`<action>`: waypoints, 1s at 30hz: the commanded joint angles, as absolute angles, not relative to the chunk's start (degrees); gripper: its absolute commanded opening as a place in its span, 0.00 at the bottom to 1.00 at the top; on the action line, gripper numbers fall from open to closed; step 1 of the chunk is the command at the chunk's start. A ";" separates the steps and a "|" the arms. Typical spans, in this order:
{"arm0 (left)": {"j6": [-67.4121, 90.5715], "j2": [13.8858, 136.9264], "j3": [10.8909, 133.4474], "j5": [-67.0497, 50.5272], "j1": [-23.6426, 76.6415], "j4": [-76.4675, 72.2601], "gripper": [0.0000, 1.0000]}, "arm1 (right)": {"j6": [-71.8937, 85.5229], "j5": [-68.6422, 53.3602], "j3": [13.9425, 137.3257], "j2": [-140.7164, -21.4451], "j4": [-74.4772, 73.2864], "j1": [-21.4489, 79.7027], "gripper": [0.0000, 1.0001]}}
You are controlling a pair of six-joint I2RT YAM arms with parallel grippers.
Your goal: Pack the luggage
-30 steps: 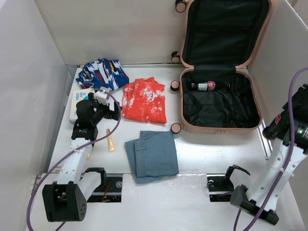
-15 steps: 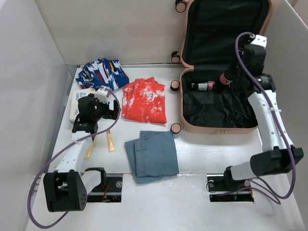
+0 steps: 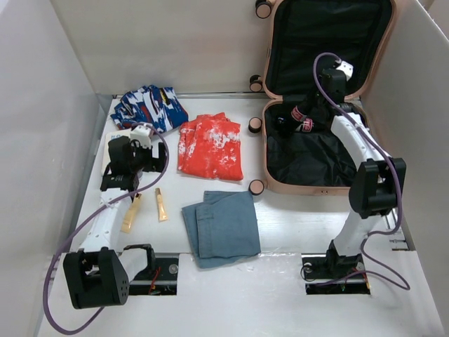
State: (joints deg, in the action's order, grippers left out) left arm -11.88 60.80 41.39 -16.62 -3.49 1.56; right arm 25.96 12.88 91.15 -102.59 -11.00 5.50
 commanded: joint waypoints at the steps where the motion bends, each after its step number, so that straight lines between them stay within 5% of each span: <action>1: -12.83 61.17 43.25 -15.29 -3.69 0.62 0.99 | 32.16 10.37 97.99 -102.30 2.02 8.44 0.00; 18: -14.59 63.81 43.77 -14.24 -3.69 -0.44 0.99 | 50.53 7.74 65.06 -99.93 8.52 -2.19 0.00; 26: -14.59 64.34 44.91 -14.77 -3.69 0.09 0.99 | 60.62 1.76 62.32 -106.08 10.63 -5.36 0.00; 30: -14.59 64.34 45.44 -14.77 -3.69 0.79 0.99 | 62.92 -0.26 61.79 -107.40 11.16 -6.59 0.25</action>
State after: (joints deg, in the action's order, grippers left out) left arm -14.46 64.77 42.30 -14.37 -3.49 1.72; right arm 64.97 5.54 63.79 -104.81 16.29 -7.99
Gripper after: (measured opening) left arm 0.989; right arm 0.405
